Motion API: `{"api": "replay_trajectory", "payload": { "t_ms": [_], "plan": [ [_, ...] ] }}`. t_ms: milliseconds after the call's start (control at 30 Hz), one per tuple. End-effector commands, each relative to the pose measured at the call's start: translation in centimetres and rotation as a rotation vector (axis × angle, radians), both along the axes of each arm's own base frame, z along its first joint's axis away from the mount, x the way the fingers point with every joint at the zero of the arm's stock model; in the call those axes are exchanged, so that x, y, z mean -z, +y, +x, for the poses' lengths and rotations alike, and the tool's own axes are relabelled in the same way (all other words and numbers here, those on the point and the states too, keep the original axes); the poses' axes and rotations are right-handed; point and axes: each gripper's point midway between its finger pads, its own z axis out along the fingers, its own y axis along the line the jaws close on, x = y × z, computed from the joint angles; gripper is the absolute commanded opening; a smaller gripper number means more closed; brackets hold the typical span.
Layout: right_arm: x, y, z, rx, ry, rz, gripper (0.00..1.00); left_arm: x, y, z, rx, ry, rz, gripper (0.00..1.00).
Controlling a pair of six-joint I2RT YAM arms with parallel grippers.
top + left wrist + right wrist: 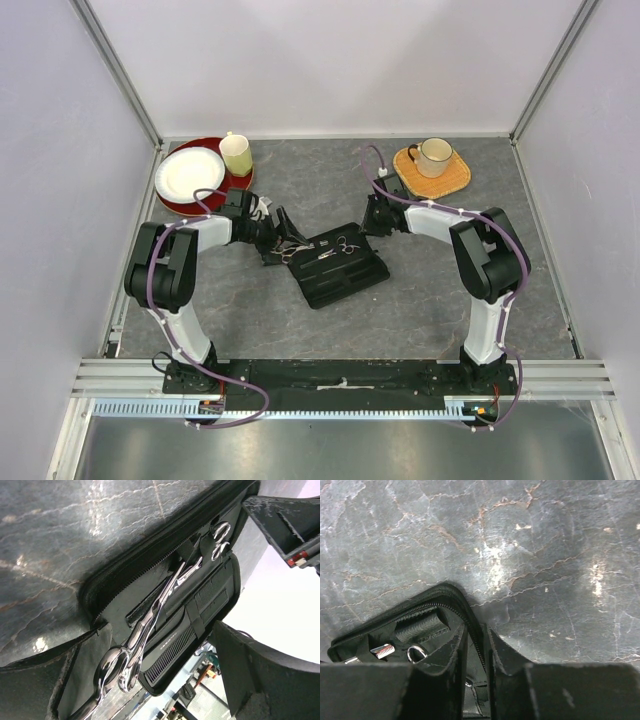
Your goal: Sort the hair-cutting tools
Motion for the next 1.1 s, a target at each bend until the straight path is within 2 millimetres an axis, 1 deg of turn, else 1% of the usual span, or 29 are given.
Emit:
{"api": "replay_trajectory", "payload": {
  "t_ms": [0,33,100,167,200,233,300,400,500,600,633,700,733,767,867,900,1000,1033,1067],
  "plan": [
    [1.1,-0.9,-2.3,0.033,0.066,-0.031,0.31,4.0,4.4,-2.9,-0.076,0.151,0.292,0.92],
    [1.1,-1.1,-2.5,0.041,0.066,-0.034,0.33,3.6,4.7,-2.9,-0.093,0.161,0.308,0.92],
    [0.7,-1.2,-2.4,0.051,0.052,-0.032,0.34,2.0,5.1,-1.8,-0.126,0.119,0.334,0.93],
    [0.8,-1.4,-2.6,0.057,0.057,-0.032,0.29,1.4,5.9,-1.3,-0.157,0.109,0.385,0.94],
    [0.9,-1.4,-2.7,0.062,0.063,-0.031,0.27,0.7,6.1,-0.6,-0.170,0.085,0.397,0.94],
    [1.1,-1.4,-2.8,0.063,0.068,-0.032,0.26,0.8,6.5,-0.5,-0.183,0.081,0.420,0.95],
    [1.5,-1.3,-3.1,0.059,0.082,-0.024,0.23,0.7,6.5,-0.3,-0.180,0.079,0.421,0.96],
    [1.6,-1.3,-3.3,0.062,0.090,-0.020,0.22,1.4,6.8,-0.6,-0.168,0.105,0.445,0.96],
    [1.6,-1.4,-3.4,0.063,0.089,-0.024,0.22,1.6,6.9,-1.0,-0.165,0.112,0.452,0.96],
    [1.6,-1.4,-3.5,0.059,0.092,-0.020,0.22,1.3,7.0,-1.3,-0.174,0.102,0.450,0.91],
    [1.7,-1.4,-3.7,0.058,0.095,-0.019,0.22,0.9,6.8,-1.1,-0.179,0.090,0.437,0.85],
    [1.7,-1.3,-3.8,0.055,0.097,-0.016,0.22,0.8,6.5,-1.4,-0.178,0.089,0.418,0.77],
    [1.9,-1.4,-3.9,0.054,0.101,-0.018,0.22,0.6,6.2,-1.3,-0.181,0.081,0.396,0.69],
    [1.9,-1.4,-4.0,0.052,0.101,-0.019,0.22,0.3,6.0,-1.3,-0.180,0.071,0.383,0.65],
    [1.9,-1.3,-4.0,0.054,0.101,-0.012,0.22,0.4,5.3,-1.8,-0.163,0.071,0.375,0.53],
    [1.8,-1.3,-3.9,0.054,0.100,-0.012,0.22,0.5,5.2,-1.9,-0.157,0.076,0.374,0.48],
    [1.8,-1.3,-4.0,0.055,0.099,-0.010,0.21,0.8,4.7,-2.5,-0.144,0.083,0.366,0.41],
    [1.9,-1.4,-4.0,0.055,0.100,-0.011,0.22,0.8,4.5,-2.5,-0.141,0.084,0.362,0.36],
    [1.9,-1.3,-4.0,0.054,0.098,-0.011,0.21,0.8,4.5,-2.5,-0.141,0.081,0.361,0.34]
  ]
}}
